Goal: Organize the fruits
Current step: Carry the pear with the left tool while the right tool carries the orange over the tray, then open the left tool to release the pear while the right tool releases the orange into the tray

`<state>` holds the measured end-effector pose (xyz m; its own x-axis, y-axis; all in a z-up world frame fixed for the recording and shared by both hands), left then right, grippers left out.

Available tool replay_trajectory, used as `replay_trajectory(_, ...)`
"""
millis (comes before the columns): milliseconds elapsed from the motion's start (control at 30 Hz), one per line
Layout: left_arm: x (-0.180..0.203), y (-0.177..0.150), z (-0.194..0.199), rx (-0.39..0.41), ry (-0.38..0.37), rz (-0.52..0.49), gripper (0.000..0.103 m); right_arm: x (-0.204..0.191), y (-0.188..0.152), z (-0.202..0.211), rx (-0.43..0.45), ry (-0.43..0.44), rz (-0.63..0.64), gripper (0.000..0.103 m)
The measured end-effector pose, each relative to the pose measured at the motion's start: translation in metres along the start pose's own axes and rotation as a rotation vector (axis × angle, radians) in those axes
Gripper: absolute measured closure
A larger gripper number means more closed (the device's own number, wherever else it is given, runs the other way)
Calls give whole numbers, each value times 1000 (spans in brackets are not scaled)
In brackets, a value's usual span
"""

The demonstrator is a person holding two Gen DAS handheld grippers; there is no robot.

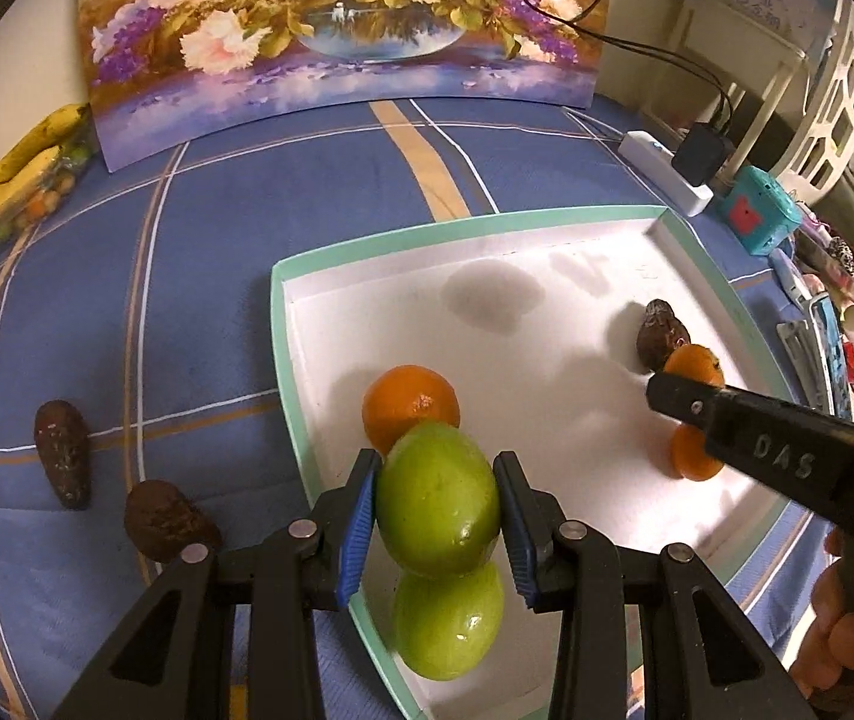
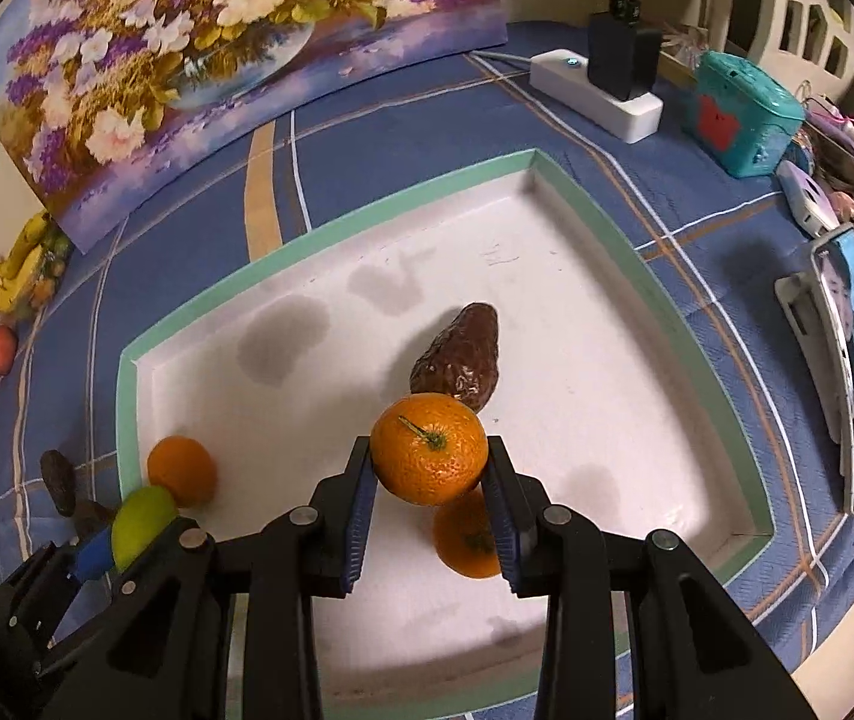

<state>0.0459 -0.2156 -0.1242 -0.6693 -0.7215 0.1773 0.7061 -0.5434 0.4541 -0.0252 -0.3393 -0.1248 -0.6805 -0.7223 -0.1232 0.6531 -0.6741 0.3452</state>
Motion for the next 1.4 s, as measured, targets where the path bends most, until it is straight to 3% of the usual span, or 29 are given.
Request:
replay_trajectory(467, -14, 2, -12, -32, -22, 65, 62, 0, -7, -18, -37, -16, 30, 66)
replay_trajectory(1400, -18, 5, -8, -39, -40, 82, 62, -1, -8, -17, -37, -47, 45, 66)
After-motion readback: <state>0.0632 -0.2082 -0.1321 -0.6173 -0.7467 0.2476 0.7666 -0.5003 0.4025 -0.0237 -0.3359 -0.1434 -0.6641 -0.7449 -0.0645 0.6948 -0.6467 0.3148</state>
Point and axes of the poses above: each gripper's, at about its wrist camera, not at the fingertips, and z roughly against the way its jaws point, x to its right, y to its top, the point moved 9 cm from there along -z, roughly the way its jaws point
